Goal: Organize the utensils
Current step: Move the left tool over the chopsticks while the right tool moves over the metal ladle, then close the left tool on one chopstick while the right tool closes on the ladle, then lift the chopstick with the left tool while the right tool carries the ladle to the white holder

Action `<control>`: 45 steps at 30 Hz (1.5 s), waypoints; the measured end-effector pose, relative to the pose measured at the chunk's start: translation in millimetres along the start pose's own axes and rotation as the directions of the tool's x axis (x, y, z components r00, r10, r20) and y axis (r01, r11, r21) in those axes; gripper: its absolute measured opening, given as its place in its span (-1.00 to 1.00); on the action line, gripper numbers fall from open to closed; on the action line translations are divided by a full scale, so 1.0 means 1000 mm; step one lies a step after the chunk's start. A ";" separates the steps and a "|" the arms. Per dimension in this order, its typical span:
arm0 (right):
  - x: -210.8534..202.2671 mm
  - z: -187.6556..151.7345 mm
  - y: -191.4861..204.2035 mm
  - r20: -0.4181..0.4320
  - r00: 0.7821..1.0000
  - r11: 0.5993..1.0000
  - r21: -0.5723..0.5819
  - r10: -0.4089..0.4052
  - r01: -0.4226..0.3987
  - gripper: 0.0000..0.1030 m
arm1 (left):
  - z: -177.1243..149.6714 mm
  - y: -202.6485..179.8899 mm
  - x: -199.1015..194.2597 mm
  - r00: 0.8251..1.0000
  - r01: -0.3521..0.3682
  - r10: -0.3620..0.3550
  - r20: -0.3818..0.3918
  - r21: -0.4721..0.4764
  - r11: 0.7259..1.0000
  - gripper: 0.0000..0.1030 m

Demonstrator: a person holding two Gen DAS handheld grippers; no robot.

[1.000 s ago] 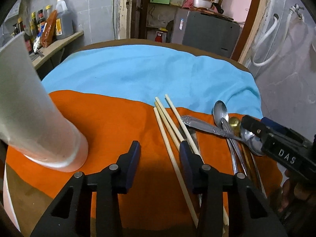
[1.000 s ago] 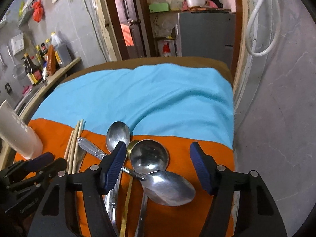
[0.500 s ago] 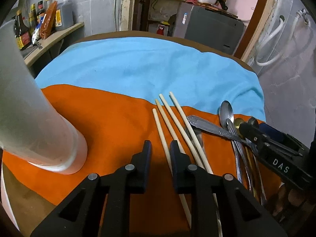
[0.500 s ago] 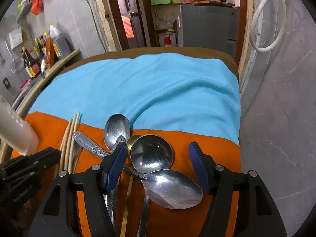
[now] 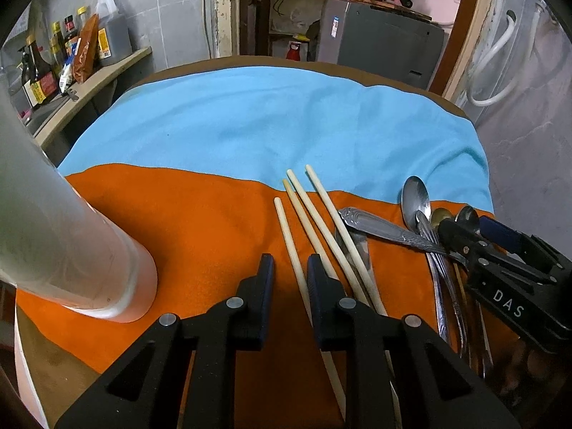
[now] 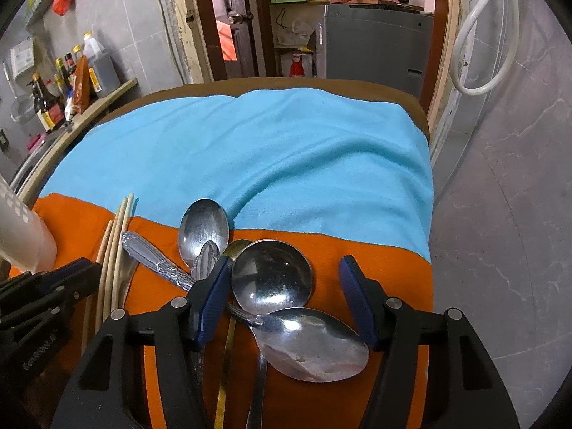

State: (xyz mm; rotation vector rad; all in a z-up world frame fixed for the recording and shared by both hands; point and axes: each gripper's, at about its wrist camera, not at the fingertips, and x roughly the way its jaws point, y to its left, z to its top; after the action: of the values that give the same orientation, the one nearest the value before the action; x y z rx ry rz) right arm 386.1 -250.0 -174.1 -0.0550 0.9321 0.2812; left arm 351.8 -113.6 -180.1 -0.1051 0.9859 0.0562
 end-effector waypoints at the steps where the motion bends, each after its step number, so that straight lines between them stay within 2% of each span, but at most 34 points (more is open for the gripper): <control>1: 0.000 -0.001 0.000 0.002 1.000 1.000 0.001 0.001 -0.001 0.10 | 0.000 0.000 0.000 1.000 -0.001 0.001 0.002 0.000 1.000 -0.69; 8: -0.003 -0.002 0.001 0.016 1.000 1.000 -0.001 0.010 -0.010 -0.19 | -0.002 0.000 0.000 1.000 0.000 0.000 0.009 -0.001 1.000 -0.76; 15: 0.001 -0.002 0.008 -0.001 1.000 1.000 -0.030 -0.009 0.008 -0.13 | 0.004 0.002 0.003 1.000 0.014 -0.014 -0.009 0.005 1.000 -0.76; 17: 0.002 -0.002 0.009 -0.004 1.000 0.999 -0.031 -0.011 0.011 -0.18 | 0.005 0.001 0.004 1.000 0.015 -0.015 -0.012 0.017 1.000 -0.76; 20: 0.002 -0.002 0.007 -0.004 1.000 0.999 -0.031 -0.012 0.012 -0.20 | 0.004 0.005 0.003 0.999 0.043 -0.043 -0.004 -0.009 0.999 -0.94; 22: 0.001 -0.002 0.006 -0.001 1.000 1.000 -0.027 -0.002 0.002 -0.20 | 0.002 0.014 0.000 0.996 0.089 -0.088 0.011 -0.055 0.995 -0.96; 25: -0.006 -0.004 0.004 0.020 0.999 0.999 -0.017 0.033 -0.033 -0.21 | -0.005 0.021 -0.020 0.990 0.116 -0.111 0.092 -0.058 0.992 -0.96; 28: -0.021 -0.005 0.007 0.085 0.995 0.998 -0.032 0.059 -0.056 -0.21 | -0.015 0.024 -0.048 0.967 0.147 -0.137 0.214 -0.029 0.989 -0.96; 31: -0.040 -0.009 0.015 0.179 0.981 0.996 -0.071 0.071 -0.059 -0.21 | -0.021 0.031 -0.066 0.945 0.173 -0.155 0.288 -0.039 0.984 -0.96; 33: -0.053 -0.012 0.021 0.240 0.968 0.994 -0.098 0.070 -0.048 -0.21 | -0.023 0.035 -0.076 0.931 0.183 -0.158 0.329 -0.046 0.982 -0.96; 37: -0.069 -0.014 0.036 0.338 0.939 0.991 -0.134 0.066 -0.021 -0.21 | -0.023 0.042 -0.102 0.889 0.184 -0.156 0.430 -0.024 0.983 -0.96; 45: -0.086 -0.015 0.071 0.453 0.890 0.984 -0.177 0.053 0.031 -0.22 | -0.014 0.067 -0.143 0.828 0.244 -0.197 0.525 -0.021 0.970 -0.96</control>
State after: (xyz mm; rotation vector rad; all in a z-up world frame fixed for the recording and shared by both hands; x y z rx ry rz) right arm 307.7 -202.3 -109.3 -0.1434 0.4348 0.3701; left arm 255.5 -48.9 -72.9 -0.2702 0.4196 -0.0840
